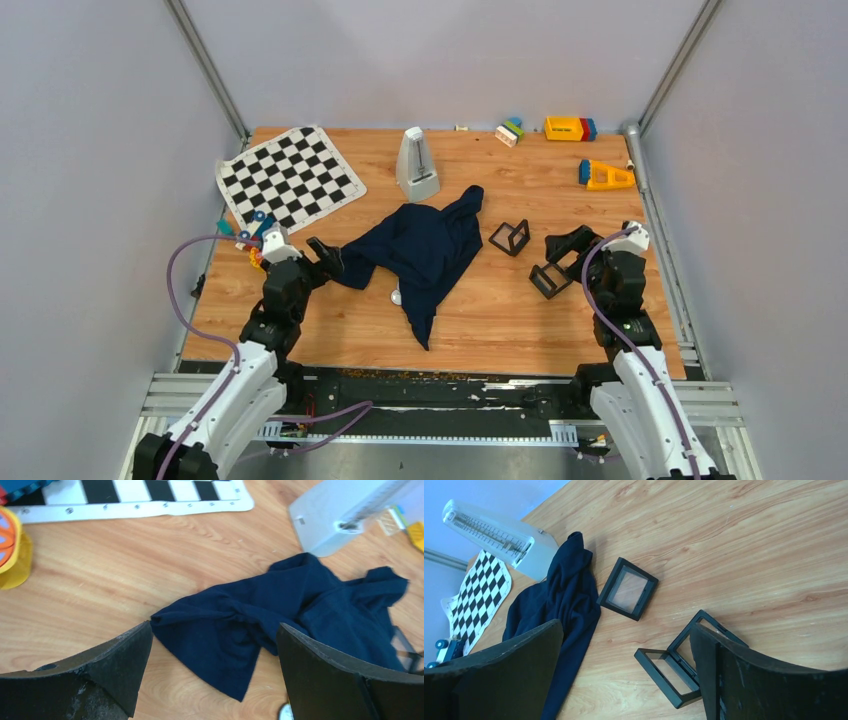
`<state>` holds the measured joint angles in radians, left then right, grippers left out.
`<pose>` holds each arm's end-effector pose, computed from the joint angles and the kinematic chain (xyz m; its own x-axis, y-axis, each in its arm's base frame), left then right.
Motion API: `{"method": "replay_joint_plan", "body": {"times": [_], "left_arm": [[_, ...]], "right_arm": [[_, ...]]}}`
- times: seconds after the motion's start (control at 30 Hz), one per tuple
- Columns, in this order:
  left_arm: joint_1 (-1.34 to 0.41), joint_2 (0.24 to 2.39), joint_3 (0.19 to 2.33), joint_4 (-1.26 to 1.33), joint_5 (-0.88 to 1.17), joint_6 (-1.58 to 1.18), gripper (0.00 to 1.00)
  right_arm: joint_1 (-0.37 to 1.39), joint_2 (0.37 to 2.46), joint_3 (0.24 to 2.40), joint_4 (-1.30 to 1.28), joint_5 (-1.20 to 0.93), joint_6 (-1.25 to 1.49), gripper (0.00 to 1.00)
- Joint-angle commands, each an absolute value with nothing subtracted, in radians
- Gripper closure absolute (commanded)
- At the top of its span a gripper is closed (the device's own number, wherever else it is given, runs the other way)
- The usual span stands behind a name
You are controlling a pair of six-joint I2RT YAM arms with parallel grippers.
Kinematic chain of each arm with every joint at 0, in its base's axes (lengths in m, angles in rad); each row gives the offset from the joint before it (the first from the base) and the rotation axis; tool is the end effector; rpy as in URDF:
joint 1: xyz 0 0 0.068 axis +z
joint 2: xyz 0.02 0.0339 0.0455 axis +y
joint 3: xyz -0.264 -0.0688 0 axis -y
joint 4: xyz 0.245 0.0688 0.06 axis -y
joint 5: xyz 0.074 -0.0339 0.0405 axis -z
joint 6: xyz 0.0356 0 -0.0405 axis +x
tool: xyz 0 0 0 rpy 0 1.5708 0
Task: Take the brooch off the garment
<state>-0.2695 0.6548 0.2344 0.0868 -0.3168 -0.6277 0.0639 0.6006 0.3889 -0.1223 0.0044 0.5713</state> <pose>0.1578 -0.0321 0.1938 -0.2374 -0.5134 -0.8247 -0.2102 0.8560 -0.4723 0.1576 0.0099 0.2339 -0.3075 0.5222 -0.7955 0.1267 0.8510 0.5096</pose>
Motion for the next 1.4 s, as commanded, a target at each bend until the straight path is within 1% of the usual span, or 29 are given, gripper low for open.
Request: {"method": "replay_joint_plan", "body": {"times": [0.0, 0.1, 0.23, 0.33, 0.5, 0.63, 0.73, 0.93, 1.0, 1.2, 1.27, 1.3, 1.37], "left_arm": [[-0.268, 0.611, 0.227, 0.213, -0.186, -0.563, 0.0], [-0.268, 0.6, 0.217, 0.264, -0.087, -0.508, 0.0], [-0.268, 0.629, 0.195, 0.38, 0.187, -0.437, 0.02], [-0.268, 0.671, 0.217, 0.387, 0.234, -0.42, 0.05], [-0.269, 0.742, 0.233, 0.415, 0.324, -0.402, 0.07], [-0.268, 0.764, 0.24, 0.416, 0.334, -0.398, 0.08], [-0.268, 0.769, 0.242, 0.417, 0.335, -0.398, 0.08], [-0.269, 0.776, 0.242, 0.416, 0.331, -0.402, 0.08], [-0.268, 0.783, 0.244, 0.416, 0.329, -0.403, 0.09], [-0.268, 0.811, 0.255, 0.413, 0.333, -0.405, 0.09], [-0.268, 0.821, 0.26, 0.412, 0.334, -0.406, 0.09], [-0.267, 0.828, 0.26, 0.41, 0.334, -0.406, 0.09], [-0.268, 0.839, 0.264, 0.41, 0.334, -0.406, 0.09]], "right_arm": [[0.074, 0.613, 0.401, -0.062, -0.1, 0.548, 0.01], [0.143, 0.66, 0.42, -0.033, -0.105, 0.519, 0.05], [0.35, 0.728, 0.455, -0.009, -0.006, 0.449, 0.08], [0.543, 0.784, 0.475, 0.048, 0.09, 0.393, 0.09], [0.788, 0.964, 0.524, 0.111, 0.132, 0.394, 0.12], [1.011, 1.129, 0.617, 0.067, 0.249, 0.418, 0.12], [1.135, 1.237, 0.677, 0.008, 0.346, 0.469, 0.12], [1.254, 1.371, 0.725, -0.083, 0.421, 0.598, 0.16], [1.275, 1.402, 0.743, -0.105, 0.427, 0.616, 0.2], [1.295, 1.493, 0.782, -0.129, 0.431, 0.655, 0.26], [1.295, 1.527, 0.793, -0.129, 0.427, 0.666, 0.32], [1.295, 1.541, 0.801, -0.128, 0.426, 0.671, 0.39], [1.295, 1.567, 0.82, -0.132, 0.428, 0.673, 0.59]]}}
